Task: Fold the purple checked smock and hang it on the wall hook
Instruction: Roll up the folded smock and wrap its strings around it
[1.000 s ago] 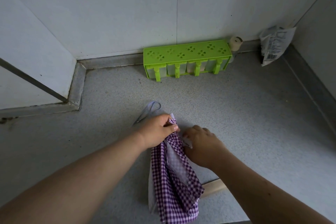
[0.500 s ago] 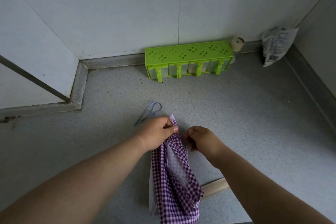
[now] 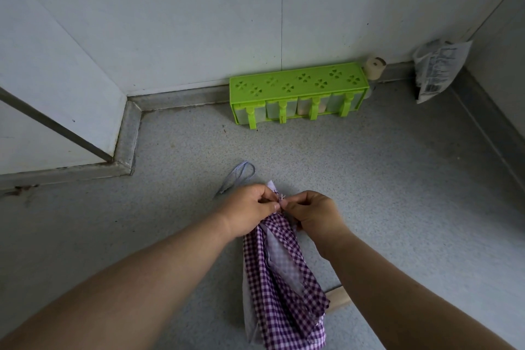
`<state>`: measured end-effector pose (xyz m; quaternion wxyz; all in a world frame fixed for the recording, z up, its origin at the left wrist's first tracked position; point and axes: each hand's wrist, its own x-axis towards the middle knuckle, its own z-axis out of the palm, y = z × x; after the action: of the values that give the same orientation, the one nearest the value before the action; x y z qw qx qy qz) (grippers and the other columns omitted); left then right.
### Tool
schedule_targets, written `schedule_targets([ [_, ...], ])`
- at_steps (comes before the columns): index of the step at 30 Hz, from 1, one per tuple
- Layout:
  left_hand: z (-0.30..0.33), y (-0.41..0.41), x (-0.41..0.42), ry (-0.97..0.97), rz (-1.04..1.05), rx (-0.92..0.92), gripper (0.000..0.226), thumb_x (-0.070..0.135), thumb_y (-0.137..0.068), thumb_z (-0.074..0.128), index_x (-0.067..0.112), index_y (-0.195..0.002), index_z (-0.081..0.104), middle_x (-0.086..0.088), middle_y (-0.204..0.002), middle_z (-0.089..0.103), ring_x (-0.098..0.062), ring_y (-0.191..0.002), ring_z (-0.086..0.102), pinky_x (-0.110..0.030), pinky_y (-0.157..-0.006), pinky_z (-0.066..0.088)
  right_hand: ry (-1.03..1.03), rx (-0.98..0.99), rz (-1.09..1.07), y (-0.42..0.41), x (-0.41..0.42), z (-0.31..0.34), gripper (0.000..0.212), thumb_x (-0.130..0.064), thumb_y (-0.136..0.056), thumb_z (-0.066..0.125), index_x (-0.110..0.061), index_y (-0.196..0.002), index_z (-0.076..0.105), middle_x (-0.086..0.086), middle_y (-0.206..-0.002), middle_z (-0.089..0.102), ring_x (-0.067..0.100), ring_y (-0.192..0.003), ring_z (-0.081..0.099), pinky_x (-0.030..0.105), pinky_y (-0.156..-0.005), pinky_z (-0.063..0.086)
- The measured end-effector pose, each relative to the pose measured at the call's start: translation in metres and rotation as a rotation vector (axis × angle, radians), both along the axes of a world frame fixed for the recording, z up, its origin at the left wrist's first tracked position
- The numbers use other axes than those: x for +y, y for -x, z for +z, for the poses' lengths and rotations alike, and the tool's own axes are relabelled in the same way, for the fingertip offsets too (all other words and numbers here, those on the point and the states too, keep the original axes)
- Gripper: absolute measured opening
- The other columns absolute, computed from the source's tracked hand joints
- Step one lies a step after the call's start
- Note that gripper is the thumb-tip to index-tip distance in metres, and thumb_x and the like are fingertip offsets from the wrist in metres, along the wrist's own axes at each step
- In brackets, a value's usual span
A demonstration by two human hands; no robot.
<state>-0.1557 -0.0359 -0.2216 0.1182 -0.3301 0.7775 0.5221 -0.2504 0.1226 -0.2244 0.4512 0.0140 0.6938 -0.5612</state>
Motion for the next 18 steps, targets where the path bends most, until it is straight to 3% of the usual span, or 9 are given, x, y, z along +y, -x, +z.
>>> schedule_targets([
  [3,0.002,0.002,0.001,-0.024,0.047,0.012,0.005,0.025,-0.093,0.081,0.028,-0.091,0.077,0.009,-0.097,0.080,-0.006,-0.094,0.075,-0.031,-0.096,0.058,-0.033,0.063,-0.018,-0.004,-0.004,-0.003,0.007,-0.020,-0.089,0.080,-0.013,-0.089,0.079,0.006,-0.083,0.079,0.017,-0.072,0.070,0.036,-0.075,0.061],
  [7,0.002,0.004,0.004,-0.011,0.061,0.003,0.009,0.025,-0.090,0.084,0.030,-0.087,0.077,0.009,-0.092,0.080,-0.009,-0.090,0.076,-0.036,-0.094,0.060,-0.048,0.155,0.038,-0.006,-0.001,-0.003,0.014,-0.020,-0.097,0.069,-0.021,-0.088,0.081,0.004,-0.083,0.078,0.016,-0.076,0.071,0.029,-0.070,0.057],
  [9,0.004,0.006,0.006,-0.015,0.073,0.015,0.008,0.028,-0.090,0.084,0.029,-0.088,0.076,0.008,-0.090,0.080,-0.010,-0.088,0.076,-0.037,-0.092,0.060,-0.035,0.201,0.108,-0.006,0.001,0.000,0.018,-0.027,-0.096,0.066,-0.021,-0.087,0.081,0.012,-0.087,0.077,0.016,-0.073,0.066,0.034,-0.069,0.052],
  [14,0.010,0.006,0.012,0.154,-0.025,-0.019,0.012,0.033,-0.094,0.080,0.027,-0.096,0.070,0.009,-0.093,0.076,0.000,-0.082,0.069,-0.007,-0.064,0.046,-0.069,0.307,0.158,-0.006,0.000,0.002,0.011,-0.028,-0.097,0.070,-0.027,-0.092,0.080,-0.009,-0.084,0.078,0.010,-0.079,0.074,0.030,-0.075,0.061],
  [16,0.008,0.006,0.010,0.102,-0.024,-0.012,0.015,0.026,-0.092,0.082,0.023,-0.097,0.068,0.005,-0.096,0.078,-0.002,-0.082,0.070,-0.005,-0.064,0.045,-0.043,0.300,0.102,-0.007,-0.001,0.000,0.012,-0.022,-0.098,0.069,-0.030,-0.095,0.077,-0.015,-0.088,0.078,0.003,-0.083,0.074,0.027,-0.079,0.062],
  [18,0.009,0.007,0.007,0.032,-0.028,-0.010,0.019,0.019,-0.092,0.082,0.022,-0.098,0.065,0.002,-0.098,0.078,-0.003,-0.082,0.070,-0.012,-0.072,0.049,-0.036,0.324,0.069,-0.008,-0.001,-0.002,0.013,-0.020,-0.098,0.069,-0.032,-0.098,0.074,-0.018,-0.090,0.077,0.000,-0.085,0.073,0.023,-0.079,0.061],
])
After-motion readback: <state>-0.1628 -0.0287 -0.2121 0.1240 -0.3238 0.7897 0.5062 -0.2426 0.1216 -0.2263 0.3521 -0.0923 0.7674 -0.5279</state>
